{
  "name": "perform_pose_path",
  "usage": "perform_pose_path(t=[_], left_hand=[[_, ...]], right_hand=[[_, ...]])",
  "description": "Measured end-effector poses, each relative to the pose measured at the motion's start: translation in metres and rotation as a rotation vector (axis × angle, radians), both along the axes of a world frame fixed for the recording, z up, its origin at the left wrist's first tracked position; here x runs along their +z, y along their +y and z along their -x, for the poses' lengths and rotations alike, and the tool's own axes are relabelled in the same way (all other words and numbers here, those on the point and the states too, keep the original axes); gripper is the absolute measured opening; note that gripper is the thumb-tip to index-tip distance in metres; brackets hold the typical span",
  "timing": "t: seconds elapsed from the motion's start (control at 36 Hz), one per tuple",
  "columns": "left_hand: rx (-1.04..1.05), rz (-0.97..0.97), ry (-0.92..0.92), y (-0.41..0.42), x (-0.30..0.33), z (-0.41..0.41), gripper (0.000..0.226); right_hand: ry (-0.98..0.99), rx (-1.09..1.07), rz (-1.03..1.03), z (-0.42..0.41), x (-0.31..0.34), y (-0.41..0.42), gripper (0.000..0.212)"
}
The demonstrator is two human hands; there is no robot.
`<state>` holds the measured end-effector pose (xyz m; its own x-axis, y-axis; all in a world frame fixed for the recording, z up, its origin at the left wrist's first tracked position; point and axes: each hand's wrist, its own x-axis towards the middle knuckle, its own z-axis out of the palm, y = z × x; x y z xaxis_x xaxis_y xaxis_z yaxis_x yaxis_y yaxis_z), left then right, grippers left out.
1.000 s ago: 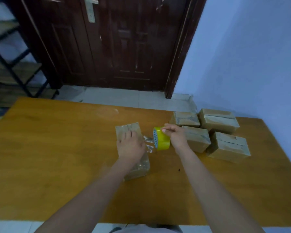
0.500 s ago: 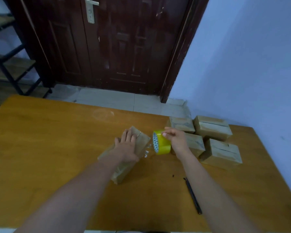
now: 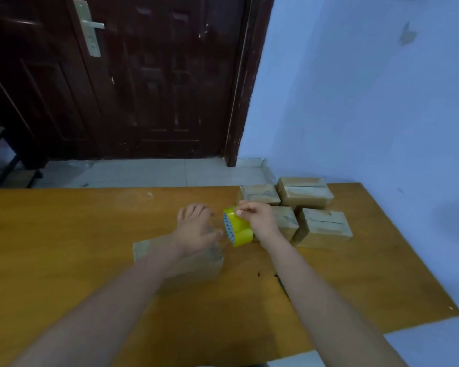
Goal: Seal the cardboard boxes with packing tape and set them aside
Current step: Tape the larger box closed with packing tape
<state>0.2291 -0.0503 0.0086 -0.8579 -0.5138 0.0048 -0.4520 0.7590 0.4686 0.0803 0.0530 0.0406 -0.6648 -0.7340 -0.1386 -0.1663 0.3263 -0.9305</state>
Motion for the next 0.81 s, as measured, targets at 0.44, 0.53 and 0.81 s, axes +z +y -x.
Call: perform_pose_path(t=[0.44, 0.53, 0.81], left_hand=[[0.167, -0.397, 0.374, 0.014, 0.053, 0.064, 0.014], [0.217, -0.358, 0.366, 0.016, 0.058, 0.065, 0.017], [0.590, -0.778, 0.389, 0.001, 0.056, 0.064, 0.028]], right_hand=[[0.143, -0.120, 0.064, -0.004, 0.023, 0.011, 0.013], [0.203, -0.104, 0.082, -0.010, 0.026, 0.013, 0.015], [-0.079, -0.079, 0.069, -0.009, 0.055, 0.032, 0.036]])
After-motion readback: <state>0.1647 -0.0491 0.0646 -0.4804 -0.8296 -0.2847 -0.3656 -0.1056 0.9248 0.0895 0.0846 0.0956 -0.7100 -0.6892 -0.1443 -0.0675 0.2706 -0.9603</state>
